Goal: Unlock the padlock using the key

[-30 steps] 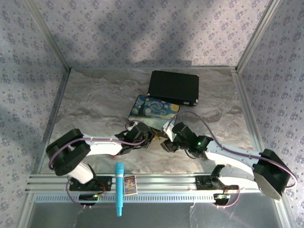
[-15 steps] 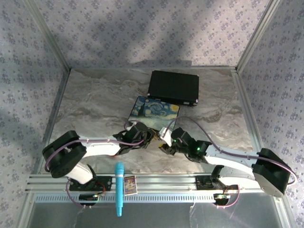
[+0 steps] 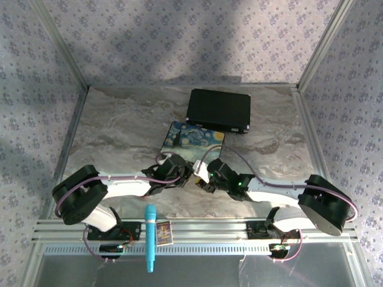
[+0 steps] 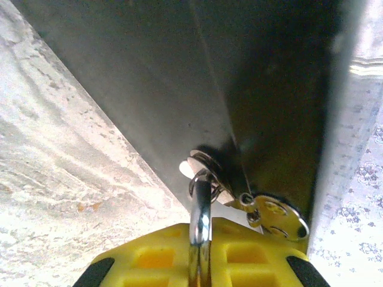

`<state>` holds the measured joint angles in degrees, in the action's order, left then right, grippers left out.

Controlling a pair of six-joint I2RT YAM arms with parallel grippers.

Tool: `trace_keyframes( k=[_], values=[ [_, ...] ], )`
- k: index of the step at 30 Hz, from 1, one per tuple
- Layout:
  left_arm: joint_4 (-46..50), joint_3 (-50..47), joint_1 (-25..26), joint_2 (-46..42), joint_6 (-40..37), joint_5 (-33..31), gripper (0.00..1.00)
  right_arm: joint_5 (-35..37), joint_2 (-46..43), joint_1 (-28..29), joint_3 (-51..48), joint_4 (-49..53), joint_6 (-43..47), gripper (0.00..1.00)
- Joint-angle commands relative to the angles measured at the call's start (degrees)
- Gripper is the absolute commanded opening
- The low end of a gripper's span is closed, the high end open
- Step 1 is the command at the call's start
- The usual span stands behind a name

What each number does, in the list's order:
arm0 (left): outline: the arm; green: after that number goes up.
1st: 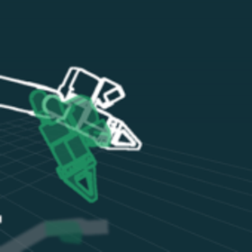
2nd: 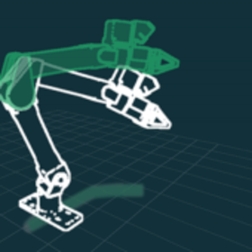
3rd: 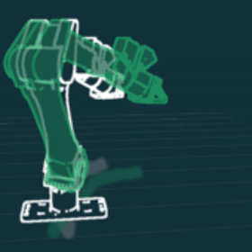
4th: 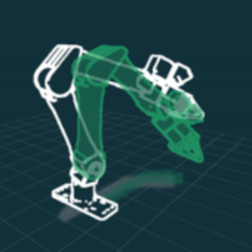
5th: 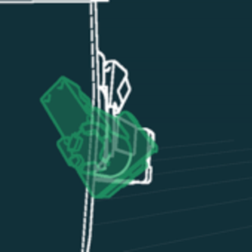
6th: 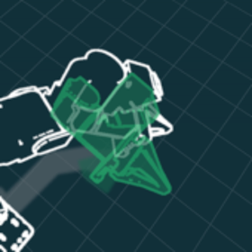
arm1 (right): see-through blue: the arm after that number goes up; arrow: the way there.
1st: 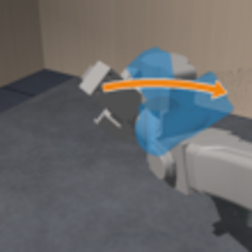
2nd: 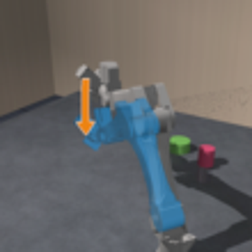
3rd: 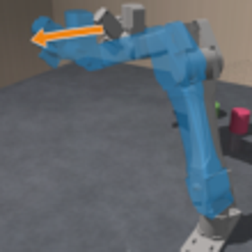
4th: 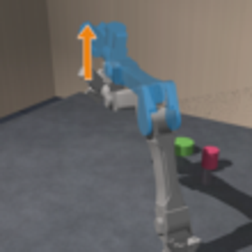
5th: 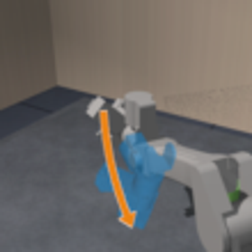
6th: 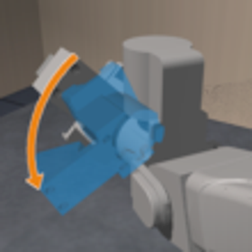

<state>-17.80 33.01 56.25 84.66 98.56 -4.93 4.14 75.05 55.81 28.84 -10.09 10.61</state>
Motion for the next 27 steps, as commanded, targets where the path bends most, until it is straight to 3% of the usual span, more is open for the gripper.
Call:
trace_keyframes(
  k=[1, 10, 22, 27],
  values=[
    [-1.86, -0.80, -0.17, -2.68, -0.92, 0.76, 0.00, 1.29, 1.41, -0.31, 2.25, -1.30, 1.59, 0.37],
    [-1.98, -1.57, -0.18, -3.72, -1.44, 0.88, 0.00, -5.47, 1.82, -4.01, 1.94, -1.51, 0.51, 0.16],
    [-3.14, -2.52, -0.13, -3.37, -2.59, 2.46, 0.00, -26.85, 2.73, -16.24, -0.41, -6.68, -12.16, 0.10],
    [-3.19, -2.78, -0.09, -3.36, -2.76, 2.78, 0.00, -25.73, 2.56, -18.27, 0.40, -4.11, -14.13, 0.11]
  ],
)
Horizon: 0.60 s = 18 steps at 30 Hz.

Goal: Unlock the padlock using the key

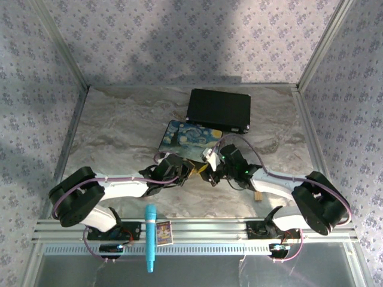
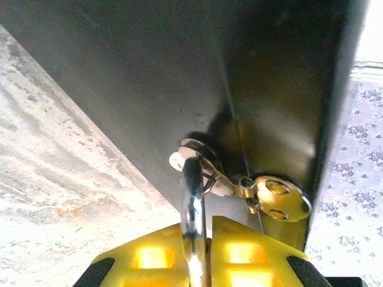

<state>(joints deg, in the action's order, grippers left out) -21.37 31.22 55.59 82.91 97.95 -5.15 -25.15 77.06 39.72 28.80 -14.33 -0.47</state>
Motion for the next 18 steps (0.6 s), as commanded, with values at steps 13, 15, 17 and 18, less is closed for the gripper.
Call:
trace_keyframes(
  k=[13, 15, 17, 18],
  values=[
    [0.88, -0.64, 0.41, -0.02, -1.80, 2.30, 0.00, 9.02, -0.85, -1.09, 0.61, 4.78, -8.96, 0.26],
    [1.02, -0.49, 0.34, 0.56, -2.05, 1.26, 0.00, 9.88, -2.38, -0.95, -0.08, 5.42, -10.25, 0.27],
    [3.34, 0.29, 0.31, 0.79, -2.57, 0.44, 0.00, 10.02, -4.23, -0.78, -1.06, 6.22, -11.14, 0.29],
    [3.77, 0.41, 0.31, 0.88, -2.89, 0.11, 0.00, 10.25, -5.27, -0.79, -1.51, 7.03, -11.39, 0.30]
  ],
)
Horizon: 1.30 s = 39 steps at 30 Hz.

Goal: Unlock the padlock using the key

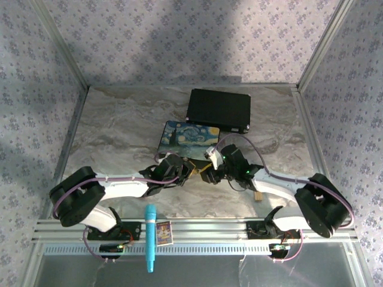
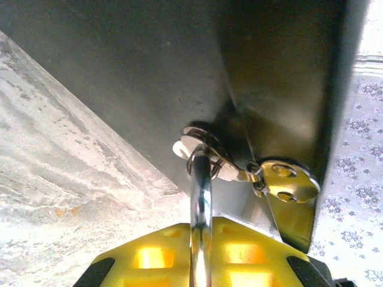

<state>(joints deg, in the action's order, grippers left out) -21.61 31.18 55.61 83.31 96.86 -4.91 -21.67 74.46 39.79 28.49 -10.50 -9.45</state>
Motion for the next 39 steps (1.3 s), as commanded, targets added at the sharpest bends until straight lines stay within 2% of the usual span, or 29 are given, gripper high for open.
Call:
trace_keyframes(
  k=[1, 5, 10, 13, 19, 23, 26, 28, 34, 39],
  values=[
    [4.50, 0.46, 0.28, 0.60, -1.80, -0.53, 0.00, 6.84, -3.84, -0.76, -1.69, 4.01, -2.50, 0.31],
    [5.57, 0.33, 0.29, 1.00, -2.36, -1.42, 0.00, 7.29, -8.10, -1.11, -2.94, 6.07, -3.49, 0.40],
    [7.26, 0.46, 0.38, 2.93, -3.23, -1.07, 0.00, 12.71, -10.78, -1.38, 0.37, 10.13, -7.16, 0.69],
    [8.53, 1.21, 0.42, 4.02, -4.64, -0.70, 0.00, 16.08, -7.57, -2.19, 6.32, 14.01, -10.23, 0.76],
    [13.77, 1.73, 1.07, 4.19, -8.21, -1.69, 0.00, 15.41, 4.97, -4.83, 18.59, 21.55, -14.83, 0.76],
    [18.63, 2.25, 1.07, 4.00, -11.80, -2.78, 0.00, 16.78, 9.85, -4.40, 21.31, 23.19, -15.53, 0.74],
    [21.13, 2.30, 1.07, 4.45, -14.54, -3.18, 0.01, 16.77, 11.63, -4.31, 20.84, 22.63, -16.65, 0.71],
    [22.94, 2.75, 1.07, 4.99, -17.03, -3.83, 0.05, 17.51, 12.36, -4.05, 20.54, 22.62, -16.56, 0.70],
    [33.54, 8.84, 1.46, 8.26, -25.30, -6.62, 0.12, 17.79, 13.30, -4.37, 19.58, 21.66, -16.40, 0.69],
    [40.60, 12.45, 2.95, 9.37, -27.95, -12.13, 0.19, 18.09, 13.43, -4.43, 19.48, 21.42, -16.01, 0.68]
  ],
)
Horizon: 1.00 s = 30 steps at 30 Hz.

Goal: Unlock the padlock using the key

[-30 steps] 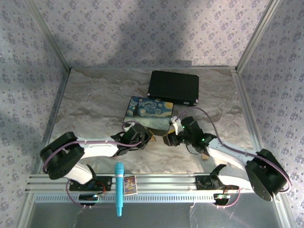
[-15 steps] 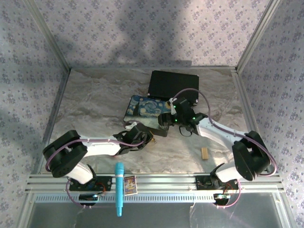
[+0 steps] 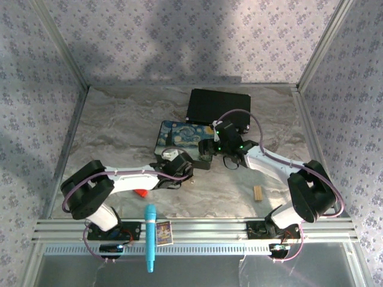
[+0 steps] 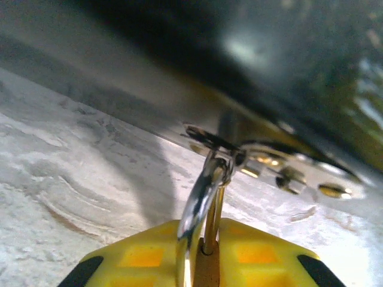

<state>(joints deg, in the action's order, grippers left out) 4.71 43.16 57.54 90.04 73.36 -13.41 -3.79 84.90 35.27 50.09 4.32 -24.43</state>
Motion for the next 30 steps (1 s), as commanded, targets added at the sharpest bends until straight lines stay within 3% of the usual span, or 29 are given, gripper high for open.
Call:
trace_keyframes(
  k=[1, 8, 24, 30],
  values=[
    [15.84, 1.41, 1.38, 3.02, -4.94, -4.92, 0.19, 0.14, 3.12, 0.15, -2.31, 6.39, -1.01, 0.68],
    [17.39, 5.23, 3.33, 6.43, -6.52, -6.64, 0.26, -0.17, 4.30, -0.02, -3.06, 5.62, -1.41, 0.68],
    [33.57, 15.04, 7.22, 11.17, -10.34, -16.78, 0.24, -0.40, 5.15, -0.64, -4.11, 4.74, -1.39, 0.68],
    [36.31, 16.78, 7.71, 12.21, -13.26, -17.87, 0.23, -0.95, 5.27, -0.94, -4.47, 4.25, -1.42, 0.67]
  ],
)
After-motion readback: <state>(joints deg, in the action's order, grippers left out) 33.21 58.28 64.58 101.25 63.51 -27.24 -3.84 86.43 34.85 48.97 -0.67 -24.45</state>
